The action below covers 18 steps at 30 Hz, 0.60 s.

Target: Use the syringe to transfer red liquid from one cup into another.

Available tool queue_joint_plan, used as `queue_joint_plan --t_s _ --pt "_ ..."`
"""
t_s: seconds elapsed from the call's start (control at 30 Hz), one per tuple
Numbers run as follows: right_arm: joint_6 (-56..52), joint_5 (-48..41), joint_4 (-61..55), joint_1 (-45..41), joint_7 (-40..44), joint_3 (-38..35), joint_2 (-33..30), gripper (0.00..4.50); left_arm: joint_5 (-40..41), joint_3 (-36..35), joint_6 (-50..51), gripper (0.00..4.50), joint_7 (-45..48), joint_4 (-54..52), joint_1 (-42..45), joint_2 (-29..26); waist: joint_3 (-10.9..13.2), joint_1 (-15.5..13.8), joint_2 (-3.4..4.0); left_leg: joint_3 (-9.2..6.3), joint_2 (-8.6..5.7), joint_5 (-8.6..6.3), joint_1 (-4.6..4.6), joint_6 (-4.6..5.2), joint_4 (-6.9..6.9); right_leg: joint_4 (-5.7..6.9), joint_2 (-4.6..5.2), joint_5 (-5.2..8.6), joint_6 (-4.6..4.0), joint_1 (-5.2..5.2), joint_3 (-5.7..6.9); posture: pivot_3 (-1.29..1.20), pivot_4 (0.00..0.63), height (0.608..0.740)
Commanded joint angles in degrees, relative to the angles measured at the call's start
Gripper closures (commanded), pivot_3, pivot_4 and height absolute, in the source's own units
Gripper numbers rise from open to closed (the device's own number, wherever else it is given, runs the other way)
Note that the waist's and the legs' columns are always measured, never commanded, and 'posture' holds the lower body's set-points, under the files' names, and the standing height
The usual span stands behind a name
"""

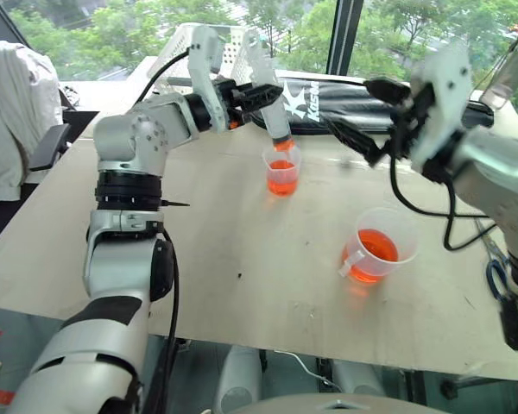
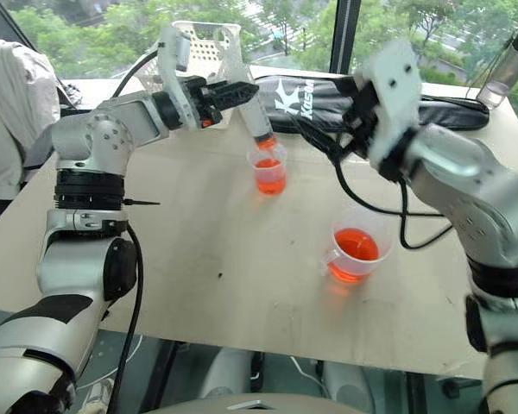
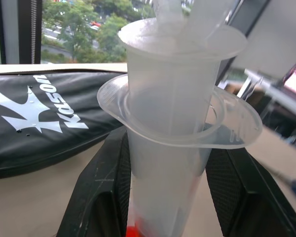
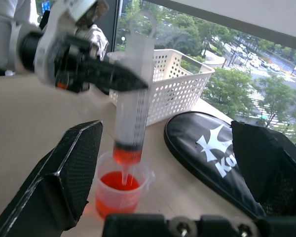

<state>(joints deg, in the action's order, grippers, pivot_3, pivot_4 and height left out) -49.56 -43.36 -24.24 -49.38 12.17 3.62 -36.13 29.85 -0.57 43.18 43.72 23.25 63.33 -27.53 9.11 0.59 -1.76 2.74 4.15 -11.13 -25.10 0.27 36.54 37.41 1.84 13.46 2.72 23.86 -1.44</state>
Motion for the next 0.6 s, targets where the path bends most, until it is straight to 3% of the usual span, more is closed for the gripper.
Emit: queue_joint_plan --t_s 0.03,0.23,0.6 --pt "-0.5 2.8 3.4 -5.3 0.4 0.6 3.2 0.00 -4.9 3.2 -6.8 2.95 2.9 -4.2 -0.4 -0.8 0.0 0.1 0.00 0.00 0.00 0.00 -0.01 0.00 -0.01 0.03 0.00 0.00 0.00 0.03 0.00 0.00 0.150 0.724" --pt "-2.0 5.9 9.6 -11.8 1.6 1.8 9.4 0.00 -8.6 4.9 -10.9 2.95 5.5 -3.7 -0.7 -0.6 0.0 0.1 0.02 0.00 0.02 0.01 -0.76 0.00 0.13 0.35 -0.03 -0.01 0.01 0.86 -0.01 0.00 0.150 0.724" --pt "-1.8 11.5 17.6 -15.9 4.0 2.5 17.9 0.00 -10.3 5.0 -13.1 2.95 8.9 -7.5 -3.7 0.2 0.0 0.1 0.02 -0.01 0.02 0.01 -0.83 0.00 0.23 0.41 -0.01 -0.01 0.02 0.87 0.02 0.00 0.150 0.724"
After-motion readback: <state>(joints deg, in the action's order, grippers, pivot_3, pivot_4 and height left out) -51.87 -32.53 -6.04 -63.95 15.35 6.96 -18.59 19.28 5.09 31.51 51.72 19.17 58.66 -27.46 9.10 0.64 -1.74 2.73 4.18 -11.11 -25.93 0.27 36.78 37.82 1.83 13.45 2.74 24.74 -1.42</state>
